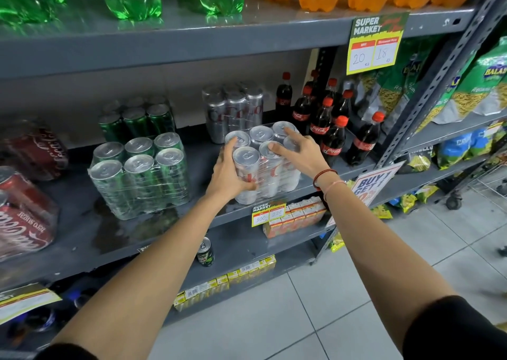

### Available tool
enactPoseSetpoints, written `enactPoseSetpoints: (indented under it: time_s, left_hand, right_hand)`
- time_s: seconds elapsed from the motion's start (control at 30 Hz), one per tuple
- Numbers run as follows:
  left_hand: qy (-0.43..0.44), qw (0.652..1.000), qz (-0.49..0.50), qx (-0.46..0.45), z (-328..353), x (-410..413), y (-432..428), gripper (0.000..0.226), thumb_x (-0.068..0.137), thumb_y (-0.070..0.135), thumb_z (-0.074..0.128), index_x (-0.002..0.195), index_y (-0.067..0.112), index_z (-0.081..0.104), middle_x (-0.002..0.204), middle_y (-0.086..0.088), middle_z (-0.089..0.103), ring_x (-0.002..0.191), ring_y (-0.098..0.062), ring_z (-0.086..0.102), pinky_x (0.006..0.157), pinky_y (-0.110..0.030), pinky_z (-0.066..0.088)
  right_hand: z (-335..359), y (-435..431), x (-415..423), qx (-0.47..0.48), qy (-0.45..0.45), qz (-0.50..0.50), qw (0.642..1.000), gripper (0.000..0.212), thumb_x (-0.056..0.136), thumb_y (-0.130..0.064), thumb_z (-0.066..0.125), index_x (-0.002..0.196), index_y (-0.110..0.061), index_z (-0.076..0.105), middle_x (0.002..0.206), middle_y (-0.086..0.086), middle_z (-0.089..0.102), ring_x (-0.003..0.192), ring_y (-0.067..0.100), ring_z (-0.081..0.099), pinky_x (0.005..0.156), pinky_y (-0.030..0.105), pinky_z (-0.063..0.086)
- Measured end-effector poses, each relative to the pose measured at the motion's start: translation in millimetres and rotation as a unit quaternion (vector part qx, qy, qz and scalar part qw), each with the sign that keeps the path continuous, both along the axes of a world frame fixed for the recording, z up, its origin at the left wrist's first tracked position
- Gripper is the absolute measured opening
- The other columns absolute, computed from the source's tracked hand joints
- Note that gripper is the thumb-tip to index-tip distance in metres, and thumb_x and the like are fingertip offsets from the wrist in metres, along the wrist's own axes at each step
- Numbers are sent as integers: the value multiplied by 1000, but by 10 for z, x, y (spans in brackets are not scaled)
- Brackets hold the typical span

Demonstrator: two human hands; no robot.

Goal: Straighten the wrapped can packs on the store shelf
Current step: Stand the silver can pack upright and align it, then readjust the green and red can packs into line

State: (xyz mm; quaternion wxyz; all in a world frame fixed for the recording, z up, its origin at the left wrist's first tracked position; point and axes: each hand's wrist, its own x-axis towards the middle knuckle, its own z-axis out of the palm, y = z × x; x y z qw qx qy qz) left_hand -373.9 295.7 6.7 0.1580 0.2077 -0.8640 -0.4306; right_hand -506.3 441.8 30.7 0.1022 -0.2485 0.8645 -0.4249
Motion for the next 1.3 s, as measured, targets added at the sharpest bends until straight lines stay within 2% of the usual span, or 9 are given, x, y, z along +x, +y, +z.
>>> enactPoseSetpoints:
  time_s: [0.1, 0.17, 0.33, 0.43, 0.6, 0.67, 0.77, 0.93, 1.3]
  left_hand:
    - [-3, 1000, -18, -3, 122, 115, -49, 120, 59, 29, 86, 148, 28, 6, 157, -7, 18, 143, -24, 22, 114, -46, 25]
    - [43, 998, 4, -45, 290, 290, -148, 106, 66, 33, 81, 148, 26, 14, 159, -8, 15, 145, -22, 16, 116, -44, 22]
    - [146, 966, 135, -163, 702, 937, -775, 77, 73, 45, 71, 139, 27, 34, 148, -14, 34, 138, -31, 29, 112, -49, 28]
    - [75, 957, 207, -188, 691, 1319, -1251, 84, 71, 51, 71, 141, 26, 34, 152, -17, 25, 142, -34, 19, 112, -46, 25]
    - [-49, 978, 204, -17, 370, 1629, -1590, 106, 61, 58, 76, 147, 31, 19, 159, -13, 4, 145, -30, 13, 111, -43, 24]
    - [-75, 982, 169, 30, 248, 1667, -1605, 112, 58, 57, 78, 148, 32, 15, 160, -9, 7, 145, -27, 16, 110, -41, 26]
    - [-56, 986, 146, 62, 111, 1638, -1544, 115, 58, 45, 84, 148, 31, 14, 155, -3, 28, 141, -25, 27, 110, -41, 29]
    - [-39, 987, 156, 18, 1, 1754, -1493, 107, 66, 21, 83, 148, 32, 15, 146, -11, 42, 137, -29, 34, 110, -43, 31]
    - [-44, 984, 170, -36, -92, 2002, -1214, 103, 70, 20, 80, 147, 35, 14, 140, -13, 49, 130, -30, 45, 107, -45, 34]
  right_hand:
    - [62, -17, 103, -21, 16, -25, 999, 75, 80, -57, 62, 143, -27, 36, 145, 13, 27, 133, 32, 34, 107, 32, 34]
    - [136, -98, 257, -71, 78, -68, 992, 73, 82, -56, 60, 142, -21, 38, 146, 14, 27, 136, 31, 30, 112, 43, 31]
    - [351, -719, 859, -156, 226, -22, 961, 66, 82, -55, 61, 134, -17, 48, 140, 15, 36, 132, 27, 33, 109, 32, 29]
    - [311, -1212, 1160, -108, 150, 87, 979, 70, 80, -55, 63, 138, -20, 43, 145, 18, 30, 137, 32, 29, 111, 35, 26]
    - [83, -1775, 1355, 10, -67, 162, 985, 83, 78, -61, 62, 147, -33, 25, 157, 17, 9, 145, 34, 14, 110, 40, 30]
    - [17, -1891, 1431, 25, -97, 154, 983, 86, 76, -61, 64, 147, -32, 25, 155, 17, 23, 144, 34, 17, 113, 43, 27]
    - [-15, -1891, 1447, 14, -117, 128, 985, 89, 71, -59, 70, 146, -33, 28, 146, 13, 44, 136, 33, 37, 111, 40, 33]
    - [-7, -1784, 1523, 3, -117, 132, 984, 89, 69, -60, 72, 144, -39, 29, 148, 8, 42, 136, 30, 38, 110, 37, 31]
    - [-69, -1456, 1712, 1, -94, 138, 986, 86, 70, -62, 69, 143, -41, 31, 144, 5, 48, 133, 29, 42, 109, 37, 32]
